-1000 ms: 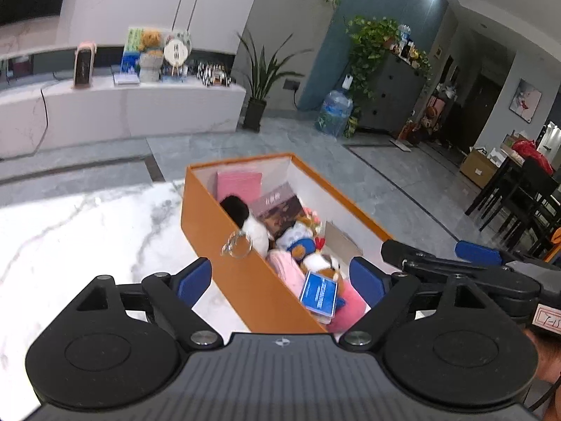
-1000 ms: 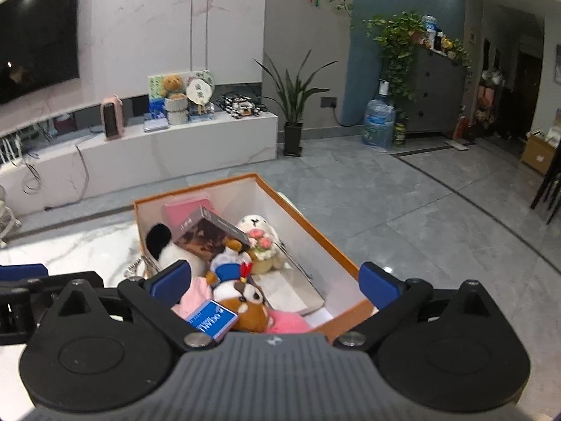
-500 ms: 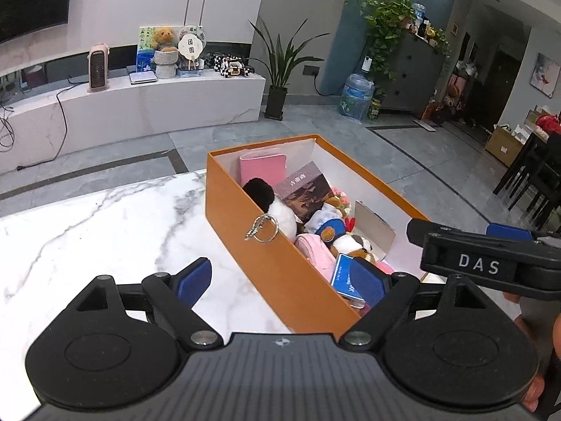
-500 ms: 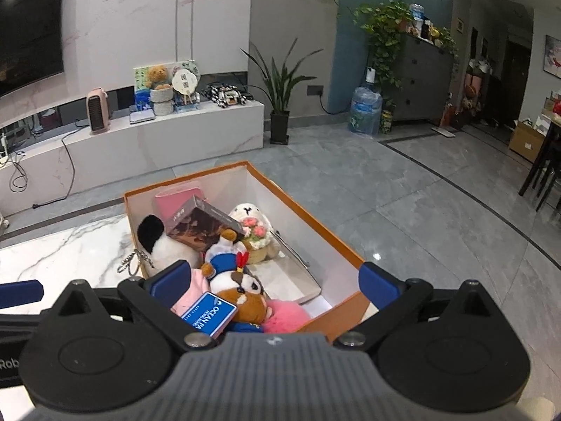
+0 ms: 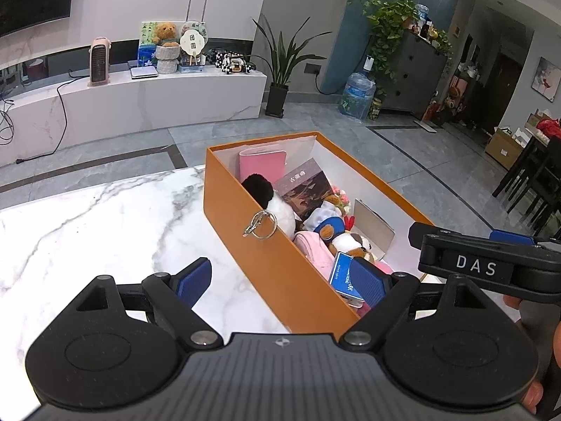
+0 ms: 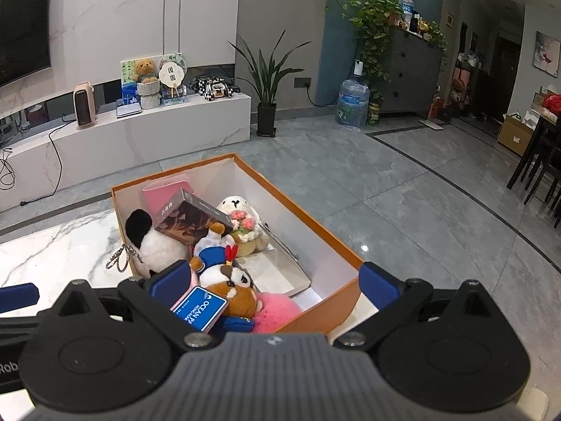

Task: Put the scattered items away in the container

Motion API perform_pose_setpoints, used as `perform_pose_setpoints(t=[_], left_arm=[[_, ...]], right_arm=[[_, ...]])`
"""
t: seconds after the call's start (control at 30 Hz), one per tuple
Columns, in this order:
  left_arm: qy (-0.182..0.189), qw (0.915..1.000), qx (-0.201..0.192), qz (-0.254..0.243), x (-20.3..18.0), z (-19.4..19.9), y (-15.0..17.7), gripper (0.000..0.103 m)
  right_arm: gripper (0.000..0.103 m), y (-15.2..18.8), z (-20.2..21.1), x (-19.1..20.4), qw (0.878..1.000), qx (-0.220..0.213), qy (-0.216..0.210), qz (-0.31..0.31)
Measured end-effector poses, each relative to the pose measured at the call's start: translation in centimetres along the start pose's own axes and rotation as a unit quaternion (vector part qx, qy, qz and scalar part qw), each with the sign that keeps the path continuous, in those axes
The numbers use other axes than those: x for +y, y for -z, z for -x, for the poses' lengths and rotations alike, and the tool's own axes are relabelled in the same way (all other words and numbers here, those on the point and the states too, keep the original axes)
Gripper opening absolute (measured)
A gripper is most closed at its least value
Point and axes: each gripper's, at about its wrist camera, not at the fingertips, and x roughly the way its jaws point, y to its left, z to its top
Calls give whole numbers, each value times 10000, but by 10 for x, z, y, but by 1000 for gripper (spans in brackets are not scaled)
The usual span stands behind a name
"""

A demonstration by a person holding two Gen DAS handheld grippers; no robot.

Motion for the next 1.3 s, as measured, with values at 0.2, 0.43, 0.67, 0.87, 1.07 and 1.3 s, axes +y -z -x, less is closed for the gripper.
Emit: perform_pose_setpoints(t=[0.2, 0.43, 0.67, 0.87, 1.07, 1.3], left_arm=[[-55, 10000, 41, -8, 1, -1, 2, 101], [-73, 9999, 70, -6, 1, -1, 1, 101], [-76, 9999, 78, -16, 1, -2, 2, 101], [-83, 9999, 82, -12, 1, -3, 2, 101], [-82, 9999, 78, -14, 2, -2, 3, 101], [-126, 9999, 87, -44, 1, -2, 3, 101]], right_arm=[[102, 0, 0, 1, 10000, 52, 49, -9], [102, -1, 1, 1, 9999, 96, 84, -2], [102, -1, 2, 1, 9999, 133, 99, -1], [102, 0, -1, 0, 9998, 151, 104, 4], [102, 0, -2, -1, 9998, 162, 112, 12], [102, 2, -3, 1, 9998, 153, 128, 16]])
